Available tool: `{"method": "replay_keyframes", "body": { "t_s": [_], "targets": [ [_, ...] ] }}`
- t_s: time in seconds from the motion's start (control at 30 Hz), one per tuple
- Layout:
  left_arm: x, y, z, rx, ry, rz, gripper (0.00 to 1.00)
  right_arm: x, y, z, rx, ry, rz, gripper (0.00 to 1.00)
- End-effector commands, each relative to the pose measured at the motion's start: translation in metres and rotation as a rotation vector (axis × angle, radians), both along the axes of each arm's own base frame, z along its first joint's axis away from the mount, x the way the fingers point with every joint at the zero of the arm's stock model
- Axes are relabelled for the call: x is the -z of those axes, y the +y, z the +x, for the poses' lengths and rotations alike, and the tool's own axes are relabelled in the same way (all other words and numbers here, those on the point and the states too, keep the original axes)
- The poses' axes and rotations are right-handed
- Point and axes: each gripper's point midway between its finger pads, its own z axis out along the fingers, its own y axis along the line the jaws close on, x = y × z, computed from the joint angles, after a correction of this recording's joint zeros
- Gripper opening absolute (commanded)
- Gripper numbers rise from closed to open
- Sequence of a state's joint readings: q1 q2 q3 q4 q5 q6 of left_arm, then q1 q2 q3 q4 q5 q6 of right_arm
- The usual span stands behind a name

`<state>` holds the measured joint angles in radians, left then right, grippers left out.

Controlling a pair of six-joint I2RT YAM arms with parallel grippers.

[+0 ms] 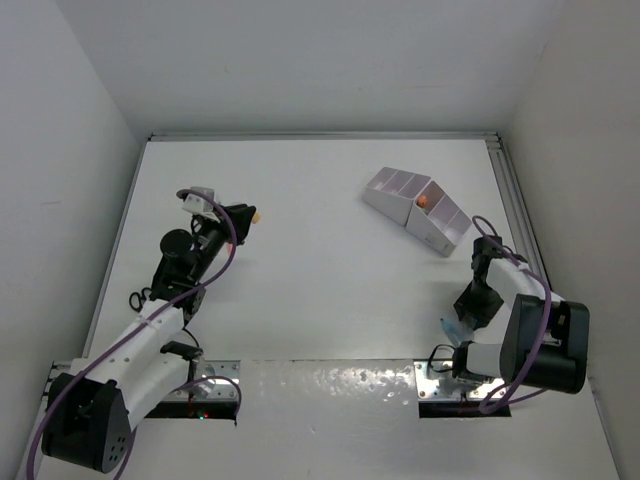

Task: Sort the stationery into containers
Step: Pick up the pen from the corner of the board.

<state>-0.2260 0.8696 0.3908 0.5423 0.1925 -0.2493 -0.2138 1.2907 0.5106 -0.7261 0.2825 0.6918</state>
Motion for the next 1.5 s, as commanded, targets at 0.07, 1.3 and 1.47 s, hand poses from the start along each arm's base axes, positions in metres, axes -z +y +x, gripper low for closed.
{"method": "replay_keyframes", "body": {
  "t_s": [0.07,1.3,1.47],
  "targets": [
    [-0.02,0.008,0.006,-0.03,-0.059,-0.022,0.0,0.008,0.003,0.019,-0.035,-0.036,0.036,0.33],
    [-0.036,-0.024,-0.002,0.161,-0.012,-0.035,0.0,-0.183,0.135,0.163,-0.955,-0.888,-0.166,0.0],
    [-0.054,-0.039,-0.005,0.244,0.032,-0.091,0.0,-0.204,0.245,0.187,-1.291,-0.997,-0.15,0.0]
  ]
}}
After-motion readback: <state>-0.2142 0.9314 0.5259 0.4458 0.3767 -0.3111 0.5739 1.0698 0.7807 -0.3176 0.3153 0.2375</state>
